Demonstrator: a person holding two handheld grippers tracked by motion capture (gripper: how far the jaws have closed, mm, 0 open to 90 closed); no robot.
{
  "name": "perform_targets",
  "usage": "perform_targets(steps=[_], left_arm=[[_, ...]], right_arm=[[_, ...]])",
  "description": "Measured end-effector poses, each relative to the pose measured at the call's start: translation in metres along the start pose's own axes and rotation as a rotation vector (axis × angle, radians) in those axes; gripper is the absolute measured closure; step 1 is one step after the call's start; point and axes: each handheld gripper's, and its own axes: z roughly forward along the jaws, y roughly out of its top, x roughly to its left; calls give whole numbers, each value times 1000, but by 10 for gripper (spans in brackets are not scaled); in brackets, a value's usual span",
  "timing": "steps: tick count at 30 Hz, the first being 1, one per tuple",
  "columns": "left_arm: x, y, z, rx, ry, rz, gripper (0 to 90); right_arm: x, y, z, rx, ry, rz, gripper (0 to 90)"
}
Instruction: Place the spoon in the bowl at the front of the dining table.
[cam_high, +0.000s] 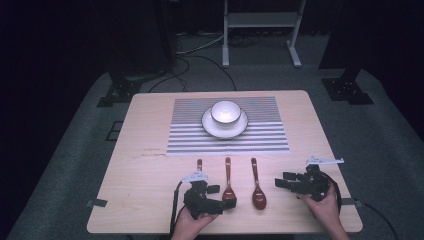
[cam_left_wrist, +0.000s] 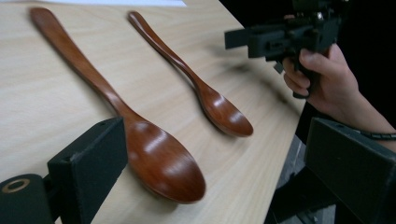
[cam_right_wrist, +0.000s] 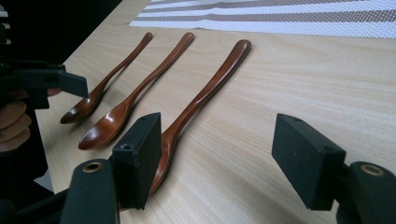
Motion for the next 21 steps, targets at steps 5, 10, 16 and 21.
perform_targets(steps=[5, 10, 16, 21], left_arm=[[-5, -3, 7, 27, -17, 11, 52], [-8, -5, 12, 54, -37, 14, 53], [-12, -8, 15, 78, -56, 17, 52], [-14, -10, 18, 93, -67, 18, 53]], right_arm=[[0, 0, 1, 2, 2, 2, 321], [1, 0, 1, 2, 4, 2, 321], [1, 0, 2, 5, 6, 3, 321], [1, 0, 3, 6, 8, 4, 321]])
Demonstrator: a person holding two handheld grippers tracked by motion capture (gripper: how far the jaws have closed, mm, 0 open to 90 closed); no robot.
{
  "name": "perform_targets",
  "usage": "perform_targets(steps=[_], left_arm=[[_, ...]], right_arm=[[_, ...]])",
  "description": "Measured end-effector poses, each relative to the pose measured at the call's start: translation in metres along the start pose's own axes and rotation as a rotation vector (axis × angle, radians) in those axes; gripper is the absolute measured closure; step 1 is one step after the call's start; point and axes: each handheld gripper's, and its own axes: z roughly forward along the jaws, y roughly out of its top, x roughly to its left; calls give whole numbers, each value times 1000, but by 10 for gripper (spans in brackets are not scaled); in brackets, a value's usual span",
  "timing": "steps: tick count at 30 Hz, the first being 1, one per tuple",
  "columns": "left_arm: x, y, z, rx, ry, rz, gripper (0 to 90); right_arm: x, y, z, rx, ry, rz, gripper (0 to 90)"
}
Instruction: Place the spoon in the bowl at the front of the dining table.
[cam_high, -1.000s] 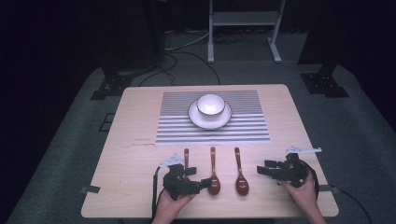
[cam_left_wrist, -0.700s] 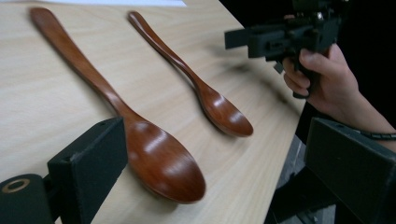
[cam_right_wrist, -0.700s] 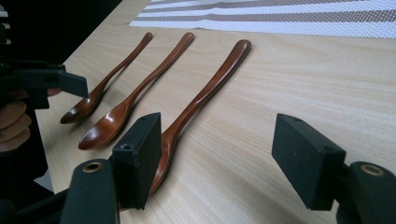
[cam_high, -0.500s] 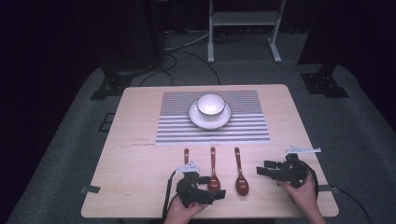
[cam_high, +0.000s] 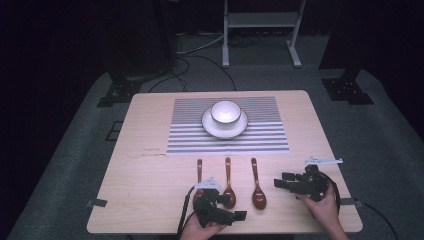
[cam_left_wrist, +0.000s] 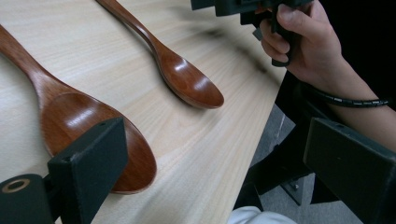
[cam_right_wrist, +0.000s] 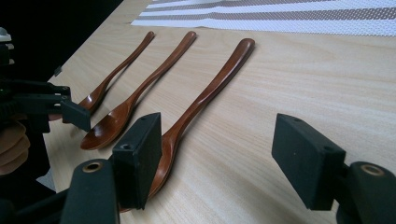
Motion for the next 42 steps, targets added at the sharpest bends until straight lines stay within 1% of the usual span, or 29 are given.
perform_targets(steps=[3, 5, 7, 12, 14, 16, 19, 24, 26, 29, 33, 35, 36, 37, 39, 40, 42], left_arm=[[1, -2, 4, 35, -8, 5, 53], [2, -4, 7, 43, -9, 3, 53], [3, -5, 8, 62, -7, -4, 53], [3, -6, 9, 66, -8, -1, 54], [3, -6, 9, 60, -11, -1, 54], [4, -6, 9, 62, -13, -7, 55], [4, -6, 9, 60, -11, -2, 55], [5, -6, 8, 57, -16, -12, 55], [4, -7, 8, 57, -13, -10, 55], [4, -6, 8, 55, -15, -11, 55], [5, -7, 8, 54, -18, -11, 55], [5, -7, 8, 56, -18, -7, 55], [5, -7, 8, 56, -18, -7, 55], [5, -7, 8, 54, -19, -8, 55], [5, -7, 8, 54, -19, -6, 55], [5, -7, 8, 54, -19, -6, 55], [5, -7, 8, 54, -18, -7, 55]], right_arm=[[0, 0, 1, 0, 4, -2, 321], [1, 0, 2, 6, 4, -2, 321], [2, 1, 3, 4, 9, -3, 321], [7, 4, 4, 0, 17, -20, 321], [9, 8, 4, 0, 38, -13, 321], [12, 12, 5, 6, 38, -22, 321], [17, 21, 6, 24, 60, -24, 321], [31, 37, 10, 68, 63, -66, 320], [36, 42, 13, 82, 70, -78, 320], [41, 50, 20, 117, 84, -86, 320], [44, 59, 32, 159, 76, -99, 320], [47, 64, 37, 172, 82, -103, 320], [47, 64, 37, 172, 82, -103, 320], [51, 69, 42, 185, 86, -111, 320], [55, 74, 47, 196, 88, -123, 320], [55, 74, 47, 196, 88, -123, 320], [61, 81, 53, 211, 85, -138, 320]])
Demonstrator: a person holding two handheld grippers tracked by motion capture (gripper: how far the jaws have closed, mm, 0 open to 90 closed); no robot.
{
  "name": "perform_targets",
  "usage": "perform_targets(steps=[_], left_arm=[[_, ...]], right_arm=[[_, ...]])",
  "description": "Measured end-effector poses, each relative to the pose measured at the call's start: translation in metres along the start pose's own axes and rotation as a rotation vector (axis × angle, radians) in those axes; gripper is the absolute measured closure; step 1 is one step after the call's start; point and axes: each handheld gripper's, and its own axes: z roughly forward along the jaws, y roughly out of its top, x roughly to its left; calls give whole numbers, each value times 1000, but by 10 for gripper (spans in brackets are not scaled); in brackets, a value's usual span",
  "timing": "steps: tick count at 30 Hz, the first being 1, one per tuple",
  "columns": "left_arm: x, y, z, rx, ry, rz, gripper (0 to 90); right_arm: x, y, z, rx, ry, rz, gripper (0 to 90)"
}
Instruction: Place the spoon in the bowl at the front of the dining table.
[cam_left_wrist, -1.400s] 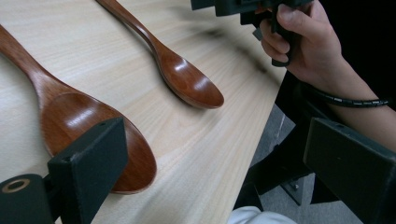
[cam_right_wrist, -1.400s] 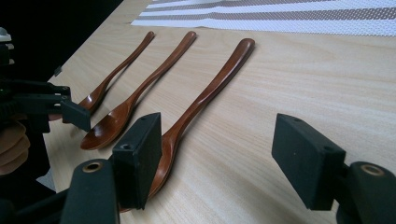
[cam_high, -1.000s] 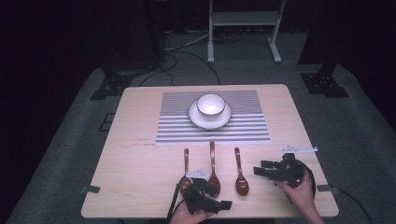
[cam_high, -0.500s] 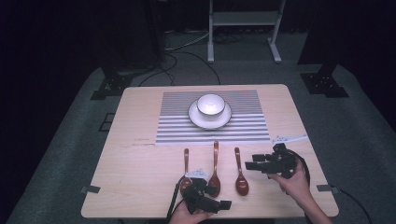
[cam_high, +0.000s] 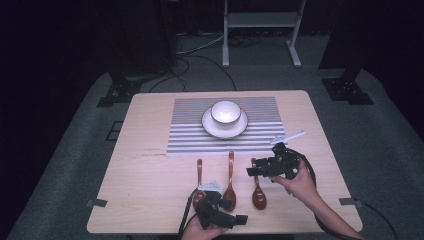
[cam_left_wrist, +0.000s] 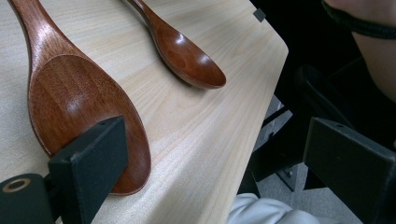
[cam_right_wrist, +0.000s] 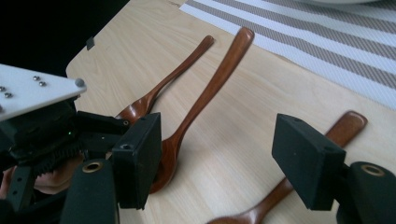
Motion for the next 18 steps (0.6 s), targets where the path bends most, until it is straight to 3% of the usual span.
perform_targets(steps=[18], left_arm=[[0, -1, 0, -5, -2, 1, 55]], right_arm=[[-10, 29, 32, 48, -40, 31, 321]])
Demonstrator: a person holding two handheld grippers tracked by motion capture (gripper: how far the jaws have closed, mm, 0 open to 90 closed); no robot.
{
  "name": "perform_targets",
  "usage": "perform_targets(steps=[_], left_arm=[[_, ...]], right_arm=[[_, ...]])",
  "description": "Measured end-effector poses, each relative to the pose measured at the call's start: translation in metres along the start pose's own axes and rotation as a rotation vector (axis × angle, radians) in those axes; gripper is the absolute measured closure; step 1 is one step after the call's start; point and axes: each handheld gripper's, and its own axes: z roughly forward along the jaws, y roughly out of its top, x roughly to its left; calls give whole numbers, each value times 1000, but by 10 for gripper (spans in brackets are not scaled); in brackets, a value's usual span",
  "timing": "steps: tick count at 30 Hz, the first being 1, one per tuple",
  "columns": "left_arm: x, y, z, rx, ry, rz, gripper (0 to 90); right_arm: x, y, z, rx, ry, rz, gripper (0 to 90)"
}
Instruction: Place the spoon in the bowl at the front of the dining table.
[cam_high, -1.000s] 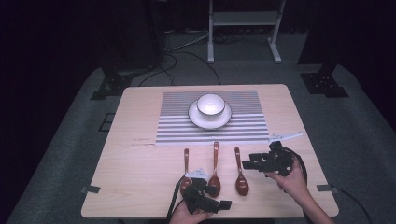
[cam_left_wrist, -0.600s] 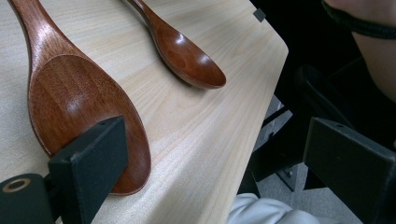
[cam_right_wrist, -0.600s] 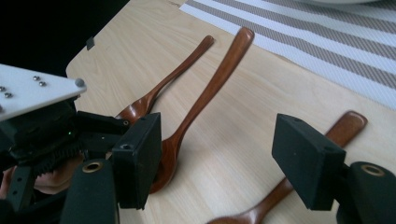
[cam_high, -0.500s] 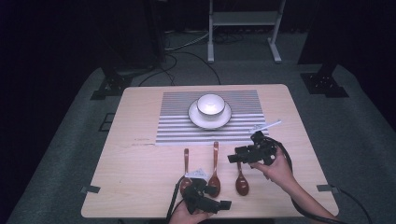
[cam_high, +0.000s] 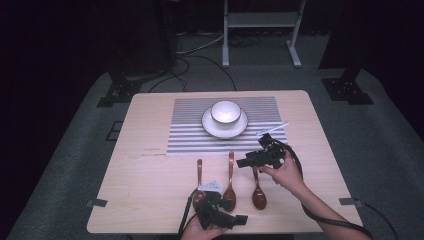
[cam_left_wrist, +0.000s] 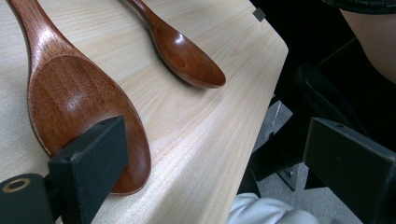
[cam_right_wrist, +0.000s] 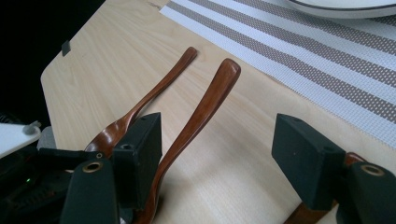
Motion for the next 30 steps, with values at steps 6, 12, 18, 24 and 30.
perform_targets(steps=[6, 12, 18, 24, 30], left_arm=[[0, 0, 0, 0, -2, 1, 55], [0, 0, 0, 1, 0, 4, 55], [0, 0, 0, 2, 2, 7, 55], [0, 0, 0, -1, 0, 7, 55], [-1, -1, 0, 0, 5, 13, 55]], right_arm=[[-1, 5, 10, 13, -6, 3, 321], [-2, 8, 18, 22, -8, 4, 321], [-2, 13, 27, 25, -16, -3, 330], [1, 17, 35, 33, -15, -4, 362], [0, 19, 44, 45, 4, 14, 479]])
